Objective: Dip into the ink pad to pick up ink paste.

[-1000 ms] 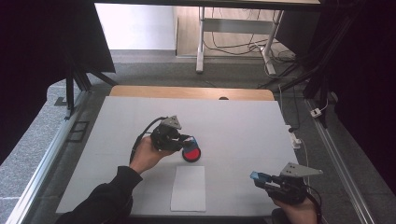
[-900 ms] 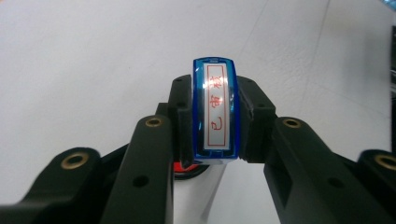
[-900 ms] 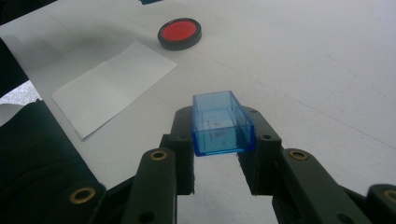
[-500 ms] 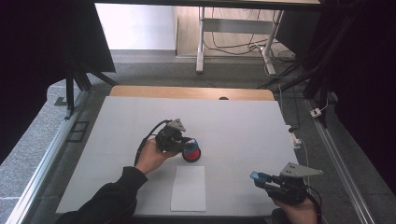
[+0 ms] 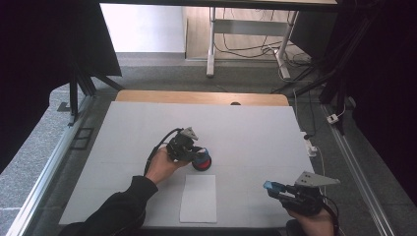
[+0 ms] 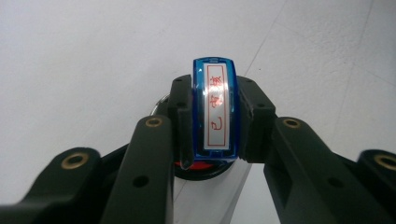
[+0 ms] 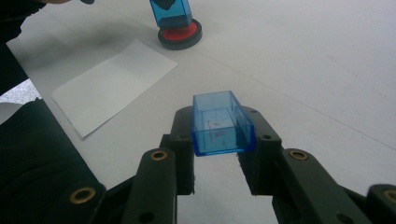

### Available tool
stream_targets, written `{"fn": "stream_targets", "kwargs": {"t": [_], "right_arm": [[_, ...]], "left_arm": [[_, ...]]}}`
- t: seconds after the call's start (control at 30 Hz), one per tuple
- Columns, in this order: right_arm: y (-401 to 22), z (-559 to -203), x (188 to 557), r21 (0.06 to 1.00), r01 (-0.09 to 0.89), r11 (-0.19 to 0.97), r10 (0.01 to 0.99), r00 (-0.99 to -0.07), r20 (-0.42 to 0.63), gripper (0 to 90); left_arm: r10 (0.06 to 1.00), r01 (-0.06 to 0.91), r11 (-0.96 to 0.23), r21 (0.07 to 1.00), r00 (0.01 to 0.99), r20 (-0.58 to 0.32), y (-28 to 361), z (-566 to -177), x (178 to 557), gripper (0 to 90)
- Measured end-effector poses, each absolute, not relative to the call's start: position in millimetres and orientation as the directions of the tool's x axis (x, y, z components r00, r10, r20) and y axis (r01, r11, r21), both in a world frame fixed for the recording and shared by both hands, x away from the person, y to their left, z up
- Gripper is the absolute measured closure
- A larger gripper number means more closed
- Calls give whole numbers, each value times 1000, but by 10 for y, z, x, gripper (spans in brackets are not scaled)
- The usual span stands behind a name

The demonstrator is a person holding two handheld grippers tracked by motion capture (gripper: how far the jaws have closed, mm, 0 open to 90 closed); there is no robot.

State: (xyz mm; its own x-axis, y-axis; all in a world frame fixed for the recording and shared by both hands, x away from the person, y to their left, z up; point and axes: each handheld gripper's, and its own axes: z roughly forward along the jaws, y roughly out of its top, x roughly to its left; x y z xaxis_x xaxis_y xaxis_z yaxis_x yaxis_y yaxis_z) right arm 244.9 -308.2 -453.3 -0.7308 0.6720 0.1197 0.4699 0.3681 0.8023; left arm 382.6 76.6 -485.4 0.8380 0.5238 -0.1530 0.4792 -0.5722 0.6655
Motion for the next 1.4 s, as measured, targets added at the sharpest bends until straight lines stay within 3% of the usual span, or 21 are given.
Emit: {"fn": "stream_targets", "kwargs": {"t": [0.43, 1.07, 1.4], "right_arm": [[-3079, -4532, 2447, 798, 472, 376, 671, -732, 117, 687], [-3068, -4535, 2448, 796, 469, 383, 671, -733, 109, 687], [-3066, -4535, 2449, 794, 469, 386, 670, -734, 108, 687]], "left_arm": [[561, 520, -568, 638, 812, -162, 751, -4886, 3867, 705], [562, 439, -666, 604, 827, 18, 549, -4833, 3710, 707], [585, 526, -585, 617, 801, -128, 679, -4865, 3831, 708]]}}
